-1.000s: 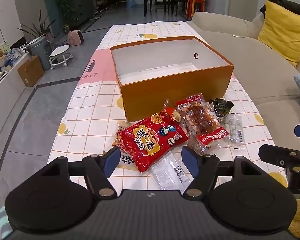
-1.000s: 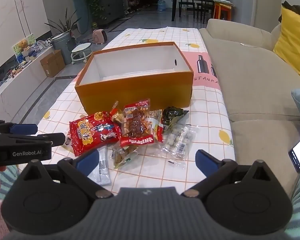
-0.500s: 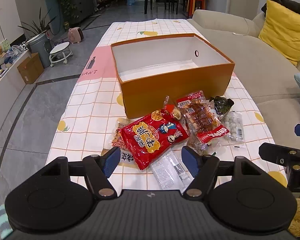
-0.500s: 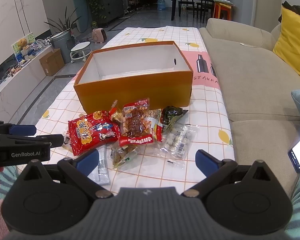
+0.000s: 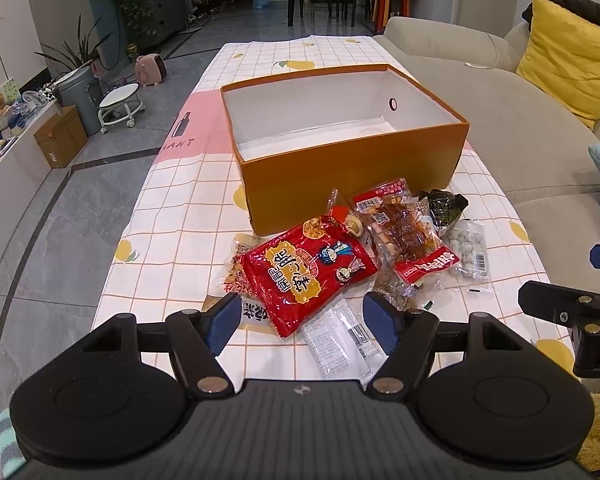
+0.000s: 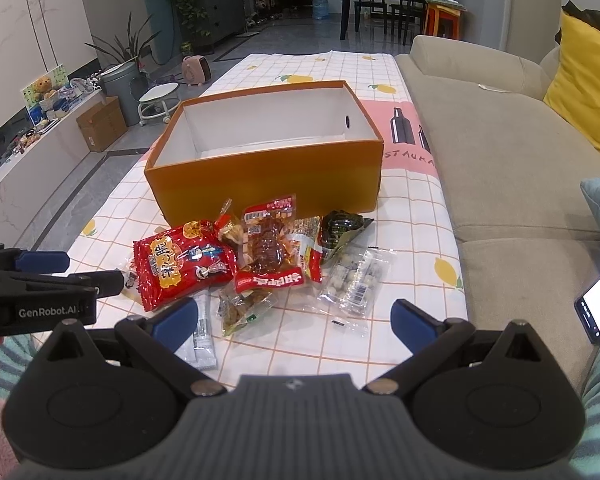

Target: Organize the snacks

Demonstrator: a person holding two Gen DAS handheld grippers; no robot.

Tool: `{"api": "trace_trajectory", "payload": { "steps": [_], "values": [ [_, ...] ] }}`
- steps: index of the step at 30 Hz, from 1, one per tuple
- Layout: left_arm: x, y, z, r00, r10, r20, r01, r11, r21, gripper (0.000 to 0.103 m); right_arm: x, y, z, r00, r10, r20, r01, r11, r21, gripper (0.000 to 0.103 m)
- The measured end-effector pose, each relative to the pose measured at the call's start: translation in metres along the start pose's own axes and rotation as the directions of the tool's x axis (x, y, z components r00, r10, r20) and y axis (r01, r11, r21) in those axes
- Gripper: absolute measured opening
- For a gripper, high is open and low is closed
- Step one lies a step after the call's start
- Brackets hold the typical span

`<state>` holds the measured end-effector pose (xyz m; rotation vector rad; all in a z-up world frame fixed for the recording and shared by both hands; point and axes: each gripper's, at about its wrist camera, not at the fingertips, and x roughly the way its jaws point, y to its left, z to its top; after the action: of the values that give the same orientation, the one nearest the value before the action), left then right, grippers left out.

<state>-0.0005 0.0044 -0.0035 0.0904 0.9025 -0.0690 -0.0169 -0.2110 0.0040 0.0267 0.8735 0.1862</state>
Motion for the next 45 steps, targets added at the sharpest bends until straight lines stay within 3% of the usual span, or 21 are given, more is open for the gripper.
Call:
{"api": "trace_trajectory", "payload": {
  "steps": [45],
  "values": [
    [0.0005,0.0002,-0.0001,1.0,0.002,-0.002,-0.002,1.0,0.001,0.081,0.0006,-0.0029,0.0002,1.0,-0.007,-0.006,0.007,1.0,0.003,0.099]
  ]
}}
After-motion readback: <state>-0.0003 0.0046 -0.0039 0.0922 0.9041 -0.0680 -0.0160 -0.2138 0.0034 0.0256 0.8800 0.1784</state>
